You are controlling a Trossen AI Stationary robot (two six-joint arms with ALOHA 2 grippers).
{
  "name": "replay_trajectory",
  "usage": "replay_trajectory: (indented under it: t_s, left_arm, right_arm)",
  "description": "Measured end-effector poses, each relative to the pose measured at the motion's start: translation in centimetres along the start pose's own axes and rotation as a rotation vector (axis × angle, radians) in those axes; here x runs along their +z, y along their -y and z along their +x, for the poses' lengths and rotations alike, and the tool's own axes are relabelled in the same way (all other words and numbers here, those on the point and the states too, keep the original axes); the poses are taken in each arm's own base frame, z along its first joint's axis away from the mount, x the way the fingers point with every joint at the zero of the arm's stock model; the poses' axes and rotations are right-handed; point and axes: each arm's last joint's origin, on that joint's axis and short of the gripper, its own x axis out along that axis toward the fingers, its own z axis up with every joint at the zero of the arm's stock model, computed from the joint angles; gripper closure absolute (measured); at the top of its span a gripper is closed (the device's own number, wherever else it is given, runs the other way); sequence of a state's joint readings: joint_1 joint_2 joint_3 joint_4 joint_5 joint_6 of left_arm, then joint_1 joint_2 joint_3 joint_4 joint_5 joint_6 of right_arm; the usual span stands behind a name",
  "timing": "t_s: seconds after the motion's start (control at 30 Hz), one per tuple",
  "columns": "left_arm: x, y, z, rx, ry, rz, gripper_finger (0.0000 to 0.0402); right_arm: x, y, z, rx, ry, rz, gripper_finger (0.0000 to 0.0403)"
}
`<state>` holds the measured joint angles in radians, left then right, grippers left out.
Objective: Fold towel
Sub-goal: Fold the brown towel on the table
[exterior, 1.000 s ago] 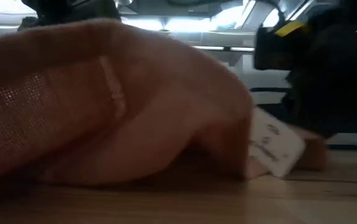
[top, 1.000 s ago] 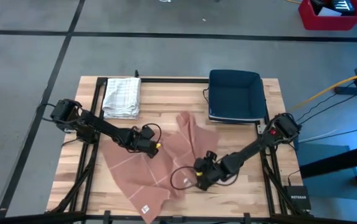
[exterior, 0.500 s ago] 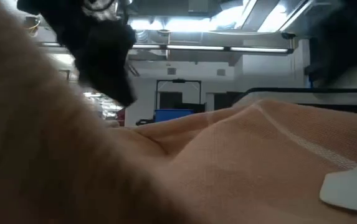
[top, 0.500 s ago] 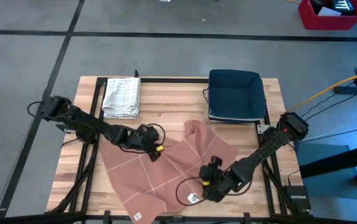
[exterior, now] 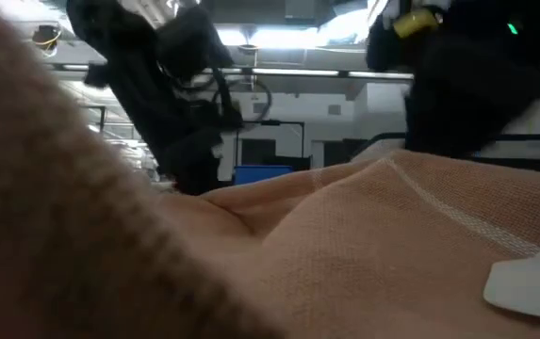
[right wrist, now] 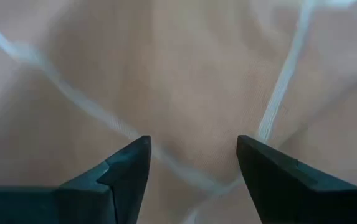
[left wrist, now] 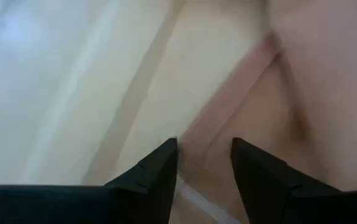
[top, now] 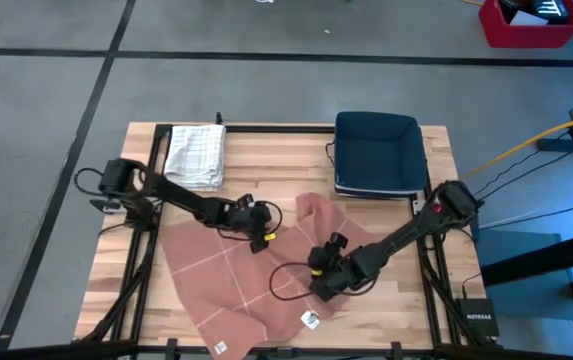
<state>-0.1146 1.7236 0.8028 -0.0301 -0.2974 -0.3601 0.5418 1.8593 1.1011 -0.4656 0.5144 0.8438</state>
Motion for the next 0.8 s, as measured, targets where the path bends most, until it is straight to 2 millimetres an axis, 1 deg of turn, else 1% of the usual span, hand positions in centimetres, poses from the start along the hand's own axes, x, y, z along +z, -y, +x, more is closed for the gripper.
replay_trajectory:
  t_s: [0.13,0.27,0.33,0.53,0.7,0.8]
  left_arm:
    - [-0.3,0.0,2.0,-0.023,0.001,0.01,0.0259]
    - [-0.5,-0.5,2.7,0.001,-0.019,-0.001,0.0259]
    - [-0.6,-1.1,2.8,0.072,-0.029,-0.034,0.0259]
    - [-1.2,-4.0,2.8,0.336,-0.085,-0.166,0.0259]
    - [-1.7,-5.7,2.7,0.458,-0.133,-0.286,0.0259]
    - [-1.6,-5.8,2.5,0.462,-0.123,-0.341,0.0259]
  right_arm:
    - [-1.2,-0.1,0.9,0.006,-0.066,0.03,0.016]
    - [-2.4,-0.5,1.1,0.017,-0.095,0.064,0.016]
    - [-3.0,-0.8,0.8,0.024,-0.102,0.077,0.016]
    - [-4.9,-2.2,-0.7,0.075,-0.139,0.11,0.016]
    - [-6.8,-3.3,-2.0,0.102,-0.146,0.127,0.016]
    - [-7.2,-3.5,-2.4,0.097,-0.122,0.145,0.016]
